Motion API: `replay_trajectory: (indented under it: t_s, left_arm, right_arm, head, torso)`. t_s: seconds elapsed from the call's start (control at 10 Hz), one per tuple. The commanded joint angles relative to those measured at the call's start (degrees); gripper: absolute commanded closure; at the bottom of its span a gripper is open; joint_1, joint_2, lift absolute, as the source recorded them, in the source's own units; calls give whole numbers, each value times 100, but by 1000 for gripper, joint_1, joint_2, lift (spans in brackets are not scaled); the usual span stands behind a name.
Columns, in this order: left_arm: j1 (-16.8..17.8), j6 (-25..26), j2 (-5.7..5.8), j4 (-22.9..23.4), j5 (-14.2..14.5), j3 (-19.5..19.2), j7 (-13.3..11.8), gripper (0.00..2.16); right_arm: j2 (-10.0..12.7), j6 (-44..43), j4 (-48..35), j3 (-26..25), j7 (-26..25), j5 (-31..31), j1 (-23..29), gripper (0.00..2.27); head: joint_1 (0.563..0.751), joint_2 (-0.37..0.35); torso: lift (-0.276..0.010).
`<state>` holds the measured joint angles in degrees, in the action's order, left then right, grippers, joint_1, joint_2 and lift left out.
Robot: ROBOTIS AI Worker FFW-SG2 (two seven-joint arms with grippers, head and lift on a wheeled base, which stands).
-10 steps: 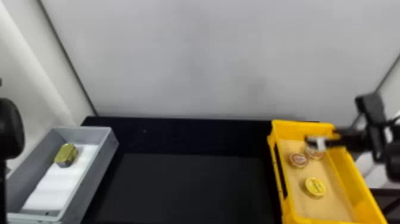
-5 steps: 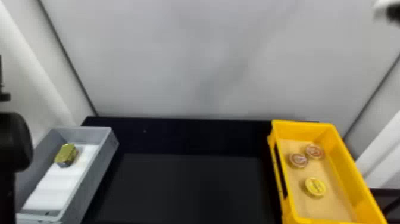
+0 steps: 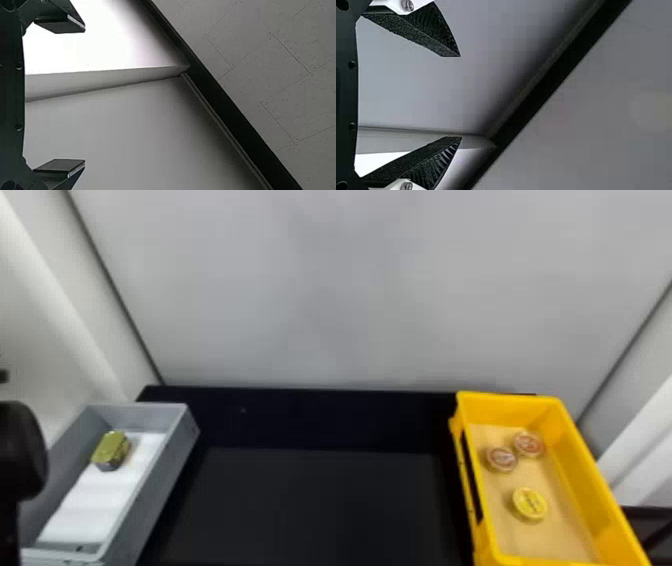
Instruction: Pick up the round yellow can and place it in the yellow rectangular box
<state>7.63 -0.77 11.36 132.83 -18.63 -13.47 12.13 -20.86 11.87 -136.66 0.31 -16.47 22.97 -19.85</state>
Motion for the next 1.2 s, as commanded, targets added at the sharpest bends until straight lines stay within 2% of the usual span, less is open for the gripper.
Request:
replay_trajectory:
  t_s: [0.0,0.1,0.2,1.1]
  left_arm:
    - [-113,15,-37,94,0,-139,0,91]
    - [-113,33,-29,102,0,-139,0,91]
    - [-148,33,-90,120,0,-183,0,91]
    - [-201,50,-143,137,0,-147,0,91]
  right_arm:
    - [-129,-167,-1,119,-155,209,-62,19]
    - [-103,-175,-1,119,-234,244,-10,19]
    - [-94,-184,-1,119,-252,244,8,19]
    - [-94,-140,-1,119,-313,244,96,19]
  head:
    - [694,59]
    - [694,59]
    - [694,59]
    - [694,59]
  torso:
    - [0]
    - [0]
    - [0]
    - [0]
